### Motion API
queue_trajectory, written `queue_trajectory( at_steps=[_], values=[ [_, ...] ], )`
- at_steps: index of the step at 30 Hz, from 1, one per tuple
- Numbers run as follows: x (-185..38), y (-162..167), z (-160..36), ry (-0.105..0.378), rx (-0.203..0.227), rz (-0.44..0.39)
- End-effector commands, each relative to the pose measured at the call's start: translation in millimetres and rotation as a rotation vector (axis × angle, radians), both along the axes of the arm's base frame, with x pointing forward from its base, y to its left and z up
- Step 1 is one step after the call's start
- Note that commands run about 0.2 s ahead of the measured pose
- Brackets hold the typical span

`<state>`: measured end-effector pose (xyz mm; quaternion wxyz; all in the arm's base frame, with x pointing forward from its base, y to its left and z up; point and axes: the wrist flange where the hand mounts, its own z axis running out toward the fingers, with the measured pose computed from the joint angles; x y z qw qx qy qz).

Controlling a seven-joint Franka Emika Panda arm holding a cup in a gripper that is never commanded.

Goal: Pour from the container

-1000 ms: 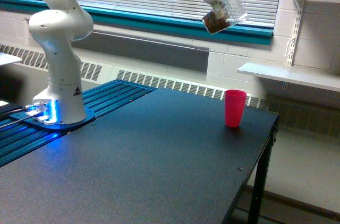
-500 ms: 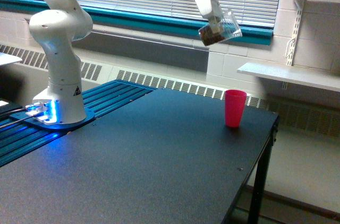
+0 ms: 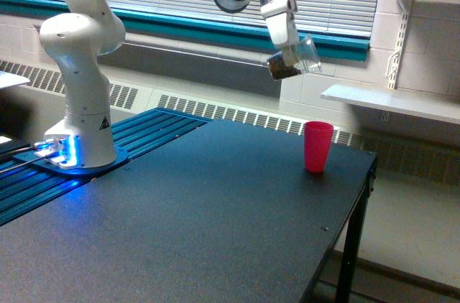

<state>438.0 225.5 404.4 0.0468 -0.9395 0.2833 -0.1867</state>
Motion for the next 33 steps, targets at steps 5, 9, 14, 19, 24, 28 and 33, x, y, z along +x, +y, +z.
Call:
queue_trajectory(
  at_steps=[5, 9, 14, 19, 24, 28, 33],
  values=[
    [-0.1, 23.1, -16.7, 0.042, -0.001, 0.044],
    [1.7, 28.3, -21.4, 0.055, -0.003, 0.052],
    [1.8, 36.9, -31.7, 0.080, -0.004, 0.068],
    [2.7, 42.7, -41.3, 0.102, -0.006, 0.076],
    [2.7, 49.5, -51.1, 0.124, -0.006, 0.084],
    [3.1, 53.4, -58.7, 0.138, -0.006, 0.088],
    [5.1, 54.5, -65.4, 0.152, -0.009, 0.085]
  ],
)
